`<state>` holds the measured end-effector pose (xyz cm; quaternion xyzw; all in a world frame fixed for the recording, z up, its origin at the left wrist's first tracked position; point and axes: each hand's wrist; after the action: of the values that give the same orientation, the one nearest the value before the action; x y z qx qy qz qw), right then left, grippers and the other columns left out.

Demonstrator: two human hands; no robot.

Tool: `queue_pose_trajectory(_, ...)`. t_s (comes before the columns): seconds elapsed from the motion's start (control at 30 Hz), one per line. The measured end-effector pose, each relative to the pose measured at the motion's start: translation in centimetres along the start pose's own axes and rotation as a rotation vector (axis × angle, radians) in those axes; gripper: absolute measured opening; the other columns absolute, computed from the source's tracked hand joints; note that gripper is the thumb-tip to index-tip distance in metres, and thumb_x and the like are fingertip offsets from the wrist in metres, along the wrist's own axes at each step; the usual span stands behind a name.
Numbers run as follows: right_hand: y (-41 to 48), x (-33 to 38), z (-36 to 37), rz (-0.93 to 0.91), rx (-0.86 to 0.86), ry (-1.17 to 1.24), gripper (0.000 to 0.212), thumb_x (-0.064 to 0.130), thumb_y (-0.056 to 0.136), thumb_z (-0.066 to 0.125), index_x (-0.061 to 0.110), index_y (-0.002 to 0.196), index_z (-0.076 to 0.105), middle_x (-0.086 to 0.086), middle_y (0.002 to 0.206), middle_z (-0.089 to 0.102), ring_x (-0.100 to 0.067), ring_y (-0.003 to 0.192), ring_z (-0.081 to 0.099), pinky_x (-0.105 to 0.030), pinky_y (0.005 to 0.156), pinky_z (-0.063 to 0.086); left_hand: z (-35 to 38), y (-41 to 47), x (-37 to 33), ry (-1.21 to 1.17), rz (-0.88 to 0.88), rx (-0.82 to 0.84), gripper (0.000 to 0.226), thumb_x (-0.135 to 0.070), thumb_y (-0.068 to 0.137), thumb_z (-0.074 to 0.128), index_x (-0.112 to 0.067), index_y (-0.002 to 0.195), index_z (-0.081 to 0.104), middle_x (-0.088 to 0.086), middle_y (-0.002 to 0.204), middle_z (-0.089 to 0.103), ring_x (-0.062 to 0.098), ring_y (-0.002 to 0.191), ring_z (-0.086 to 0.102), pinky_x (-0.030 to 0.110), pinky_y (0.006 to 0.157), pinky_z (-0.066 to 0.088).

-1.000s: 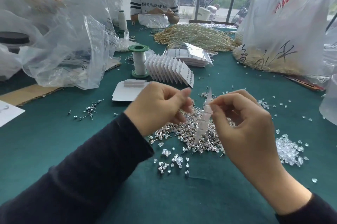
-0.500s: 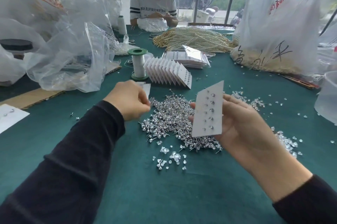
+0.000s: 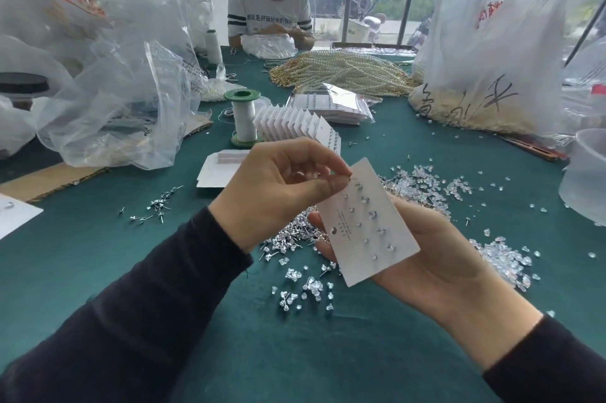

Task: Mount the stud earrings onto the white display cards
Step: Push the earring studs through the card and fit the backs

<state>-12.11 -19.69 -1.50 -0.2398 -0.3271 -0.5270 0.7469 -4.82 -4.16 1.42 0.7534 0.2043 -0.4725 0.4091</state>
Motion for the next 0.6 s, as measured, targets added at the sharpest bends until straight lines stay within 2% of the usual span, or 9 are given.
queue_pose_trajectory(0.13, -0.19, -0.03, 0.06, 0.036, -0.004, 0.022, 0.036, 0.028, 0.077, 0.067, 0.009, 0.107, 0.068, -0.014, 0.107, 0.065, -0.031, 0.101, 0.063, -0.042, 0.079, 0.054, -0.09, -0.14, -0.17, 0.058, 0.003, -0.004, 0.006, -0.014, 0.072, 0.071, -0.018, 0.076, 0.068, 0.013, 0.076, 0.058, 0.021, 0.072, 0.049, 0.028, 0.066, 0.045)
queue_pose_trajectory(0.17, -0.26, -0.01, 0.02, 0.039, -0.01, 0.026, 0.035, 0.032, 0.08, 0.063, 0.01, 0.107, 0.068, -0.014, 0.107, 0.066, -0.031, 0.101, 0.063, -0.043, 0.079, 0.054, -0.09, -0.17, -0.22, 0.056, -0.005, -0.008, 0.006, -0.018, 0.07, 0.069, -0.018, 0.076, 0.068, 0.017, 0.076, 0.058, 0.022, 0.072, 0.049, 0.032, 0.067, 0.045)
queue_pose_trajectory(0.23, -0.38, -0.02, -0.09, 0.028, -0.024, 0.024, 0.04, 0.034, 0.077, 0.069, 0.01, 0.109, 0.068, -0.014, 0.109, 0.066, -0.033, 0.104, 0.062, -0.043, 0.079, 0.053, -0.13, -0.2, -0.18, 0.052, -0.01, -0.012, 0.01, -0.022, 0.068, 0.067, -0.018, 0.076, 0.068, 0.027, 0.079, 0.058, 0.026, 0.073, 0.05, 0.037, 0.067, 0.045)
queue_pose_trajectory(0.27, -0.42, -0.04, -0.14, 0.022, -0.028, 0.025, 0.044, 0.035, 0.075, 0.071, 0.01, 0.111, 0.067, -0.015, 0.11, 0.065, -0.035, 0.105, 0.061, -0.044, 0.079, 0.052, -0.15, -0.18, -0.13, 0.058, -0.011, -0.011, 0.01, -0.023, 0.068, 0.067, -0.017, 0.077, 0.068, 0.027, 0.079, 0.059, 0.028, 0.073, 0.051, 0.038, 0.068, 0.046)
queue_pose_trajectory(0.4, -0.48, -0.07, -0.1, 0.012, -0.027, 0.007, 0.05, 0.036, 0.072, 0.074, 0.009, 0.114, 0.065, -0.016, 0.112, 0.065, -0.037, 0.108, 0.059, -0.045, 0.08, 0.052, -0.13, -0.13, -0.06, 0.078, -0.032, -0.024, 0.011, -0.025, 0.067, 0.065, -0.019, 0.076, 0.067, 0.003, 0.076, 0.064, 0.019, 0.075, 0.058, 0.03, 0.07, 0.05)
queue_pose_trajectory(0.5, -0.5, -0.07, -0.01, 0.015, -0.033, 0.003, 0.05, 0.034, 0.071, 0.076, 0.009, 0.113, 0.066, -0.016, 0.111, 0.065, -0.037, 0.106, 0.06, -0.046, 0.081, 0.051, -0.12, -0.03, 0.06, 0.083, -0.046, -0.057, 0.006, -0.02, 0.07, 0.066, -0.019, 0.075, 0.066, -0.005, 0.074, 0.066, 0.006, 0.071, 0.06, 0.018, 0.067, 0.05)
queue_pose_trajectory(0.6, -0.56, -0.01, 0.09, 0.016, -0.034, 0.016, 0.049, 0.033, 0.071, 0.076, 0.009, 0.112, 0.066, -0.016, 0.109, 0.065, -0.036, 0.104, 0.061, -0.046, 0.081, 0.051, -0.1, 0.03, 0.13, 0.103, -0.048, -0.068, 0.01, -0.009, 0.074, 0.067, -0.019, 0.075, 0.066, -0.007, 0.072, 0.066, 0.003, 0.069, 0.06, 0.014, 0.065, 0.049)
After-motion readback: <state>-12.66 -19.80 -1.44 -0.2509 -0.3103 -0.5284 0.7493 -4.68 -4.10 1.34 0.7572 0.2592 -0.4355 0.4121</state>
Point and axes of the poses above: each hand's wrist, its own y-axis towards the middle knuckle, its own z-axis out of the palm, x = y × z
